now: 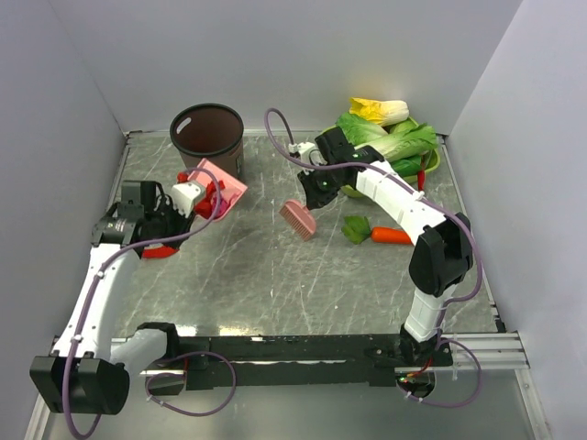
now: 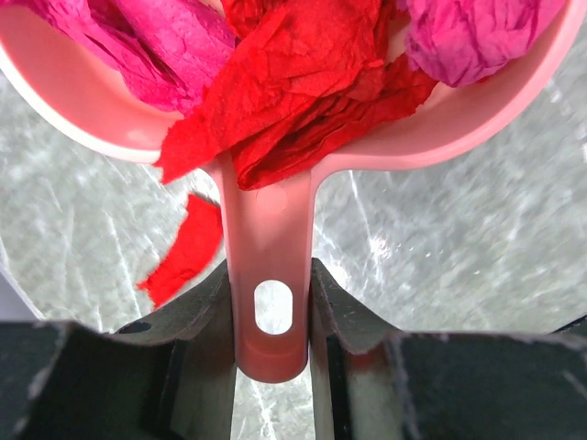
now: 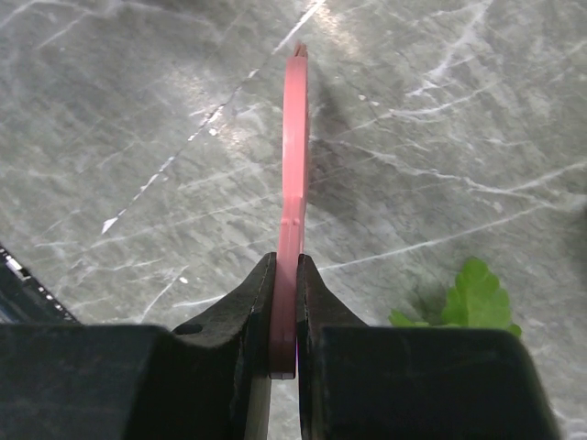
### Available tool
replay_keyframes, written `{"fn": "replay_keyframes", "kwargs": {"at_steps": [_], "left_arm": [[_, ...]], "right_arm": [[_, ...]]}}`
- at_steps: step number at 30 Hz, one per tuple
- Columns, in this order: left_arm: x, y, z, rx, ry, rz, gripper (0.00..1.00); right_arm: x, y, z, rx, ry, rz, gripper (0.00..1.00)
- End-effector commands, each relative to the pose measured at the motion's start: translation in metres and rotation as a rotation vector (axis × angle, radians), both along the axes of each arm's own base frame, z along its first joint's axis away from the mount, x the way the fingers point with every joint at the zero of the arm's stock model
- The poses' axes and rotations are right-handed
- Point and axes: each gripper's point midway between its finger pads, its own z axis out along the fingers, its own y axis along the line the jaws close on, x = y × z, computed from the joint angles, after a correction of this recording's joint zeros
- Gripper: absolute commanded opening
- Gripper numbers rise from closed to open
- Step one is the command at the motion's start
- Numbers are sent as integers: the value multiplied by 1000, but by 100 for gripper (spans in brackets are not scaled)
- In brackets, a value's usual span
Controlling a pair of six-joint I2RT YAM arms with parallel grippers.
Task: Sweep away the paper scraps from the table
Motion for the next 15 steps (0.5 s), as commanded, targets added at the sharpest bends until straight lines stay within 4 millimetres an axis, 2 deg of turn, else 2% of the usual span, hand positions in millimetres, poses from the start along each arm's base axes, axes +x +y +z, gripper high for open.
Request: {"fn": "replay_keyframes", "kwargs": {"at_steps": [1,6,8,15], "left_arm": [[10,-17,42,-104,-46,1,1],[31,-22,82,-147,-120,24,1],[37,-21,88,-149,-128,37,1],[65,2,121,-59,-246,124,1]], "right_arm": [[11,-8,25,1,-102,-37,0],[7,-13,26,-1,-108,-42,0],[6,-15,26,-5,-108,-47,0],[3,-16,30,6,-117,-48,0]]}}
